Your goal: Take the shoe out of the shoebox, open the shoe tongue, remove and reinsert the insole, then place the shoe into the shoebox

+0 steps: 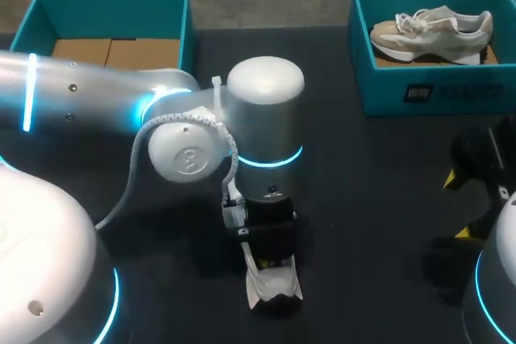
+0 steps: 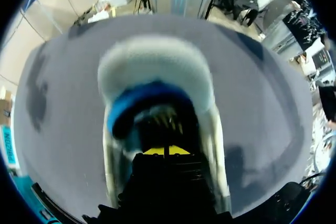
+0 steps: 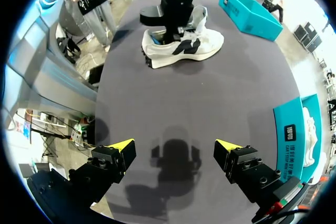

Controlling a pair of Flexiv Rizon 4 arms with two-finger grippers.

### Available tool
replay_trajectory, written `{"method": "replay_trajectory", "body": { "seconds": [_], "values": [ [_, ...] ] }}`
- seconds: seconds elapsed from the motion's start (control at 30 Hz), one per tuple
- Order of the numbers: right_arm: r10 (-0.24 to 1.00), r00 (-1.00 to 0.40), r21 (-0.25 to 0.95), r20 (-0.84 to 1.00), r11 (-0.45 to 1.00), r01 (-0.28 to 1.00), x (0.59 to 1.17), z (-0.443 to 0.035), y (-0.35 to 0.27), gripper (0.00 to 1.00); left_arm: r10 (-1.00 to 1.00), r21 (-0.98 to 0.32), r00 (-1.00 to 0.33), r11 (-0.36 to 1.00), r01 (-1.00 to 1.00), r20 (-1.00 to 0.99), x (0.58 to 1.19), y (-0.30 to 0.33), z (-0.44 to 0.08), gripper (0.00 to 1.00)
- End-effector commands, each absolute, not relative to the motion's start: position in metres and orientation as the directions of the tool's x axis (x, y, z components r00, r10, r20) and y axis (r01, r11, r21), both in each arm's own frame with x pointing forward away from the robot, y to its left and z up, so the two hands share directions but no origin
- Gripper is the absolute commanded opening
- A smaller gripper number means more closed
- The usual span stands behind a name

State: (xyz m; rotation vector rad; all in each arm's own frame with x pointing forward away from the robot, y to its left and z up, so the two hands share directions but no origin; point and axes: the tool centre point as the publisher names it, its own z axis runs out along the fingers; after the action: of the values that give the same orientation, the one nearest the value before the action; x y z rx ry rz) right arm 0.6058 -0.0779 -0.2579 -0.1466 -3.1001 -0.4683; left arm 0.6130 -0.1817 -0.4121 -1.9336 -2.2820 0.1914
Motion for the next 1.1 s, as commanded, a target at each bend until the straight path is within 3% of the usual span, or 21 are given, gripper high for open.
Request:
{"method": "replay_trajectory", "body": {
  "seconds": [0.03,0.23,0.6,1.1],
  "values": [
    [0.093,-0.996,0.293,0.015,0.952,0.093,0.604,-0.258,-0.078,1.0,0.982,-0.136,-0.188,0.187,0.973,0.011,0.638,-0.161,-0.419,0.0],
    [0.093,-0.996,0.293,0.015,0.952,0.093,0.604,-0.258,-0.078,1.0,0.975,-0.117,-0.22,0.216,0.969,-0.021,0.647,-0.155,-0.402,0.0],
    [0.093,-0.996,0.293,0.015,0.952,0.093,0.604,-0.258,-0.078,1.0,0.972,-0.441,-0.193,0.115,0.89,-0.136,0.611,-0.174,-0.351,0.0],
    [0.093,-0.996,0.293,0.015,0.952,0.093,0.604,-0.258,-0.078,1.0,0.978,-0.506,-0.158,0.067,0.86,-0.138,0.579,-0.207,-0.344,0.0]
  ]
}}
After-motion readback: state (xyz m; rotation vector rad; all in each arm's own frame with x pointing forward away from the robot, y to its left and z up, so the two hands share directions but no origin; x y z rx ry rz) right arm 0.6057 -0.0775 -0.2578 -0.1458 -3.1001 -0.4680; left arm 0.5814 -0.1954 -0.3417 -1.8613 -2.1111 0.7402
